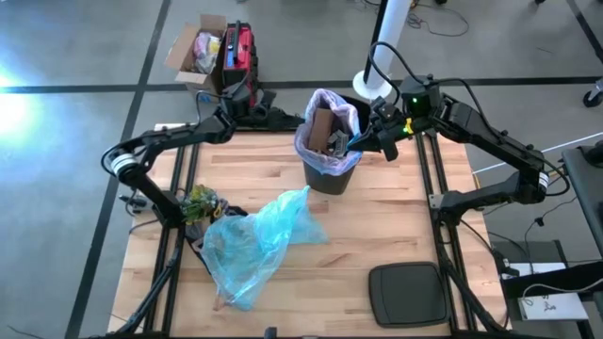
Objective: Place trash/remove bag and relplace
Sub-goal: Close the pink trash bag
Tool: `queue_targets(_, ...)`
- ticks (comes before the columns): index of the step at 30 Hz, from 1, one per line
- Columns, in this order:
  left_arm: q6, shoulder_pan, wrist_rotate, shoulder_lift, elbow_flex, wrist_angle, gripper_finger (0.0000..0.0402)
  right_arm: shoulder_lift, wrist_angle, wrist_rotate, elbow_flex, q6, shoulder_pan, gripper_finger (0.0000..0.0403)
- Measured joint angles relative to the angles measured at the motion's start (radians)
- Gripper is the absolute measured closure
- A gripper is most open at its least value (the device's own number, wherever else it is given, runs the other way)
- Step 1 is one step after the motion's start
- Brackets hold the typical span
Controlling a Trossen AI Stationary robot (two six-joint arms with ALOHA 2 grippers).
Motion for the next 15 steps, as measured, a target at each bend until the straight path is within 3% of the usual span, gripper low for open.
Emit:
queue_targets(3,0.008,-0.002,0.002,-0.019,0.0,0.002,0.0374,0.0,0.0,0.0,0.0,-0.001,0.0,0.0403)
queue_targets(5,0.009,-0.002,0.002,-0.039,0.0,0.001,0.0393,0.0,0.0,0.0,0.0,-0.003,0.0,0.0403)
queue_targets(15,0.013,-0.001,-0.027,-0.163,0.0,0.002,0.0399,-0.002,0.098,0.024,0.0,-0.008,0.0,0.0403)
